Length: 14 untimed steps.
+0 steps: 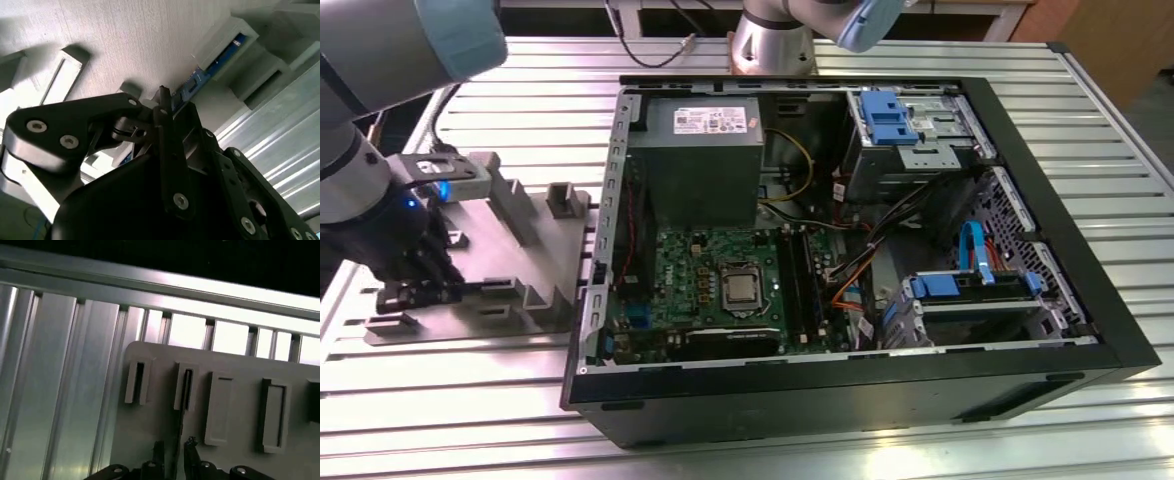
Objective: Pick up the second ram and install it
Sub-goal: 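Pick up the second ram and move it above second insertion slot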
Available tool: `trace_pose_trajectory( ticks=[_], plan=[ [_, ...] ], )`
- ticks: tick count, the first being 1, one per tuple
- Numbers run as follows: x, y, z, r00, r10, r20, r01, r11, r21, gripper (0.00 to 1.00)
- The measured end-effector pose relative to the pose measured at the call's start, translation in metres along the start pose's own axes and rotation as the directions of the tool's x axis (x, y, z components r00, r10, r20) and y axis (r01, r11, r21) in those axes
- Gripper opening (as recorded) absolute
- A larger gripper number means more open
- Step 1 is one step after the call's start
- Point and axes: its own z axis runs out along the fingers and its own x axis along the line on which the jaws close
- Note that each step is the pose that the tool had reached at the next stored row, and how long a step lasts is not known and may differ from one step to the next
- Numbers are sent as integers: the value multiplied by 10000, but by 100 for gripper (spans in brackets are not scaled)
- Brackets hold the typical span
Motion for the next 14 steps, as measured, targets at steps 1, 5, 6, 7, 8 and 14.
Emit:
trace_pose_trajectory(
  ticks=[1,5,6,7,8,14],
  plan=[
    [-1,2,-49,10000,-1,-3,1,10000,-8,30],
    [-6,5,-225,10000,-2,6,2,10000,1,30],
    [-6,5,-239,10000,-2,7,2,10000,0,30],
    [-6,5,-238,10000,-2,7,2,10000,2,30],
    [-6,4,-237,10000,-2,8,2,10000,3,30],
    [-6,5,-240,10000,-2,7,2,10000,1,30]
  ],
)
